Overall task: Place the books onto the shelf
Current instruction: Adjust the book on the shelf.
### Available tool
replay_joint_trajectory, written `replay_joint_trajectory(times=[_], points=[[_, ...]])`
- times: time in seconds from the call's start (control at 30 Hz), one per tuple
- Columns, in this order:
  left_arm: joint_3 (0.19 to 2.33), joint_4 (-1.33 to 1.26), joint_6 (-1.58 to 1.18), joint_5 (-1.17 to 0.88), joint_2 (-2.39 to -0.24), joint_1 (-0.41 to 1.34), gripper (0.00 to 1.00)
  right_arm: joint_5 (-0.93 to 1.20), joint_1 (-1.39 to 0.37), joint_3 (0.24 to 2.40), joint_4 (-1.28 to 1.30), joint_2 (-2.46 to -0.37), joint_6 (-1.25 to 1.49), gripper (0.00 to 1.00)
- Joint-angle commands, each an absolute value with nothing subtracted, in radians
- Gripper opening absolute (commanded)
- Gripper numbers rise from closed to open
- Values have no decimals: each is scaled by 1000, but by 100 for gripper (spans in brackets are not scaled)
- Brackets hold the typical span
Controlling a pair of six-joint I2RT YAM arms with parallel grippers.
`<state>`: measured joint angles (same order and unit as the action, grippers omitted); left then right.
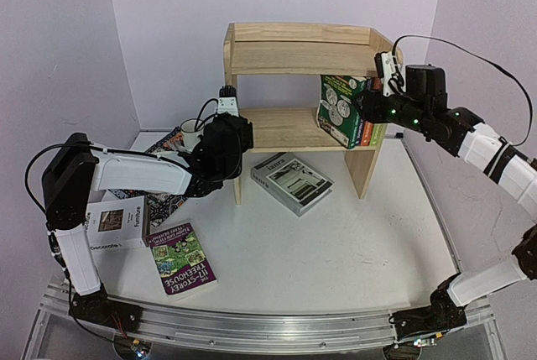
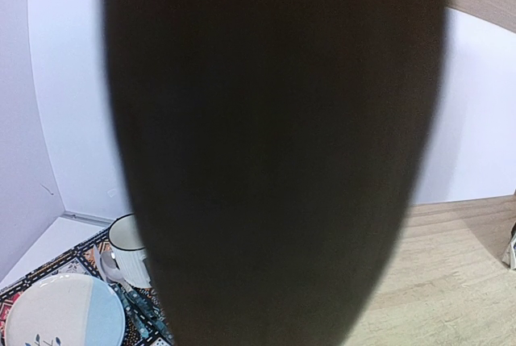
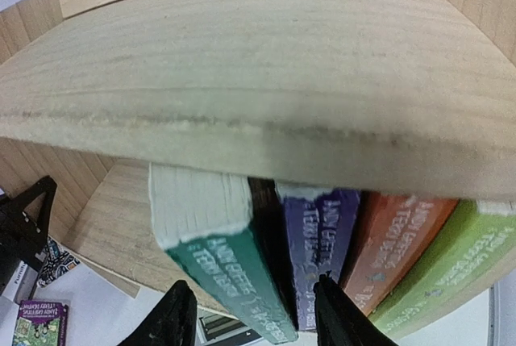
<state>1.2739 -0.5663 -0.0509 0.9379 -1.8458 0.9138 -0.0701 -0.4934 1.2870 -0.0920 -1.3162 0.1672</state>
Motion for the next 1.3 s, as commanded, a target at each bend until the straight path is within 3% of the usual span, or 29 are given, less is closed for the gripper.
replay_joint_trajectory(times=[0.0,0.23,0.5,0.7,1.27], points=[[1281,-561,-104,1016,-1779,895,13,-88,-495,1370,-92,-1353,201,49],[1285,-561,-104,1012,-1782,894,13,-68,-496,1394,-89,-1374,220,39],[1287,-561,-104,1011,-1784,895,13,-56,-497,1394,-76,-1361,237,38],[1290,-561,-105,1008,-1787,895,13,-59,-507,1403,-57,-1361,262,32],[1292,-559,-97,1000,-1787,895,12,-392,-650,1468,-35,-1408,282,25]])
